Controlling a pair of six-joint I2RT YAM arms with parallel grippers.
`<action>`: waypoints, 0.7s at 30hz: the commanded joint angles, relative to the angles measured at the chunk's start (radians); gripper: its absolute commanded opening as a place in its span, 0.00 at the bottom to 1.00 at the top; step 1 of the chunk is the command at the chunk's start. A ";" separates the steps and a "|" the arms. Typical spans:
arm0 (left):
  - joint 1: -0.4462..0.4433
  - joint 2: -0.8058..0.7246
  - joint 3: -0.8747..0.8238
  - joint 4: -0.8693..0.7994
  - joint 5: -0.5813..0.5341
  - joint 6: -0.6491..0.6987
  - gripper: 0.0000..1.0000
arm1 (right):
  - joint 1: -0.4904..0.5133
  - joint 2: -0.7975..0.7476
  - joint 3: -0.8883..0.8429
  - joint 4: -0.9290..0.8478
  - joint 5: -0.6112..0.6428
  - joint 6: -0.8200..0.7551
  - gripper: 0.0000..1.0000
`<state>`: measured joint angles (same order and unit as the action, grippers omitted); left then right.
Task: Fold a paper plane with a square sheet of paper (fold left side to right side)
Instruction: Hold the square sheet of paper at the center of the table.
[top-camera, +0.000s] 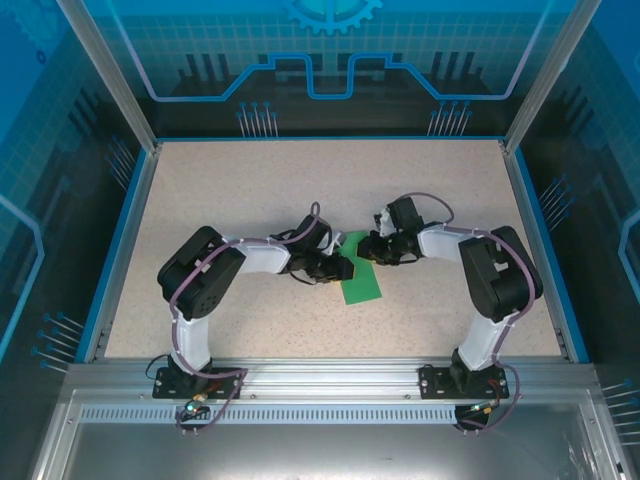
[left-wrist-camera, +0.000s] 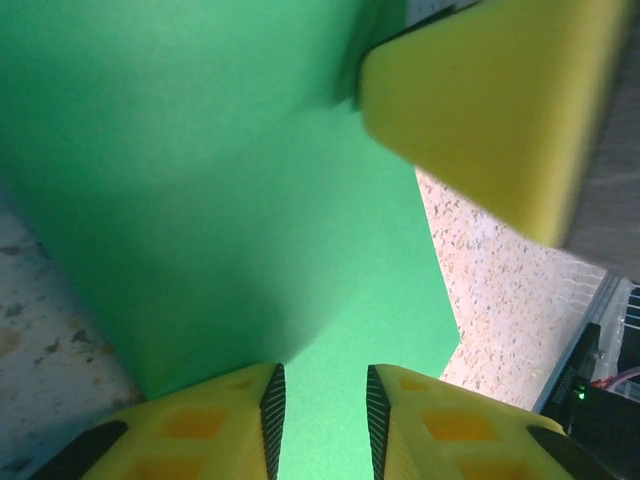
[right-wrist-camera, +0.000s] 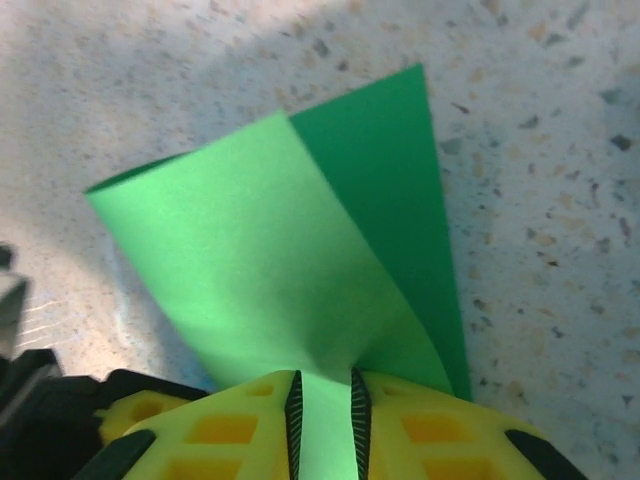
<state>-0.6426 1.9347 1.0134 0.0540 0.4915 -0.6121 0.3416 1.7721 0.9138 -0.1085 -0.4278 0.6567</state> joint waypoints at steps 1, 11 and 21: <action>-0.012 0.044 0.016 -0.072 -0.035 0.032 0.30 | -0.001 -0.101 -0.008 -0.022 -0.009 -0.029 0.26; -0.019 0.047 0.019 -0.095 -0.053 0.032 0.30 | 0.028 -0.310 -0.146 -0.209 0.022 -0.083 0.21; -0.019 0.032 0.060 -0.133 -0.052 0.035 0.30 | 0.088 -0.221 -0.232 -0.194 0.090 -0.080 0.16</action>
<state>-0.6518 1.9427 1.0515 -0.0128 0.4656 -0.5999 0.4210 1.5219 0.6868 -0.2760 -0.3771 0.5831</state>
